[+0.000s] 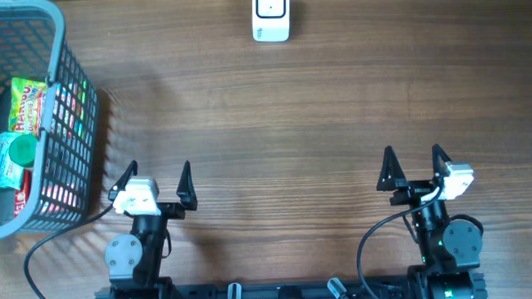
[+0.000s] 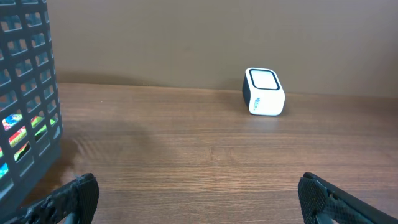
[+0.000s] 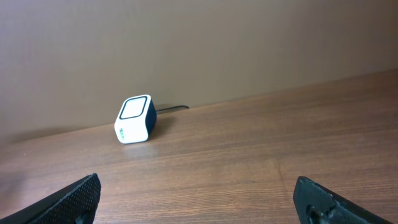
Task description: Scan the item barcode
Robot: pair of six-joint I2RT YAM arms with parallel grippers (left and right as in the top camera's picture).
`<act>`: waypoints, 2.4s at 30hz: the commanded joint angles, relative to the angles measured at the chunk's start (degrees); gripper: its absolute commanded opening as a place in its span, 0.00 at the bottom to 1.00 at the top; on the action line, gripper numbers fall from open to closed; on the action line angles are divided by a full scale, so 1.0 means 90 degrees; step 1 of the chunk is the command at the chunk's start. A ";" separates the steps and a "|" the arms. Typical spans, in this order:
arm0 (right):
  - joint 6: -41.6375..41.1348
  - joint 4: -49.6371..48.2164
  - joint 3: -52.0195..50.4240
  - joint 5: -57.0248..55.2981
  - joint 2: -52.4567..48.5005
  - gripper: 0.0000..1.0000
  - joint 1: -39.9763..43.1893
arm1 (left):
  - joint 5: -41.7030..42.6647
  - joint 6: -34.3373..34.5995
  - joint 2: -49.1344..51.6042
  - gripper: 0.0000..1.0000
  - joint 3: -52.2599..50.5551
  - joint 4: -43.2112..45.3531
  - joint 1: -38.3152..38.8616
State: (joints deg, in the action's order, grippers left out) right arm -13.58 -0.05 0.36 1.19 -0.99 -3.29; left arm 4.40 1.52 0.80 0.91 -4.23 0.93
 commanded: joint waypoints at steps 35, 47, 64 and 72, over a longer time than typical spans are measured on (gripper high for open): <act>-0.0012 -0.0029 -0.0007 -0.0090 0.0022 1.00 -0.0032 | 0.1341 0.0554 0.0228 1.00 0.1367 -0.0617 -0.0051; -0.0010 -0.0029 -0.0007 -0.0090 0.0022 1.00 -0.0032 | 0.2164 0.1263 0.4464 1.00 0.7728 -0.4359 -0.0051; -0.0012 -0.0029 -0.0007 -0.0090 0.0022 1.00 -0.0032 | 0.0699 0.2268 0.8310 1.00 1.2303 -0.7271 -0.1404; -0.0010 -0.0029 -0.0007 -0.0090 0.0022 1.00 -0.0032 | -0.1382 0.3422 0.9850 1.00 1.4076 -0.9216 -0.3521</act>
State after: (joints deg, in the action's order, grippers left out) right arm -13.58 -0.05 0.36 1.19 -1.02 -3.29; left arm 0.40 26.00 85.25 126.32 -84.07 -23.53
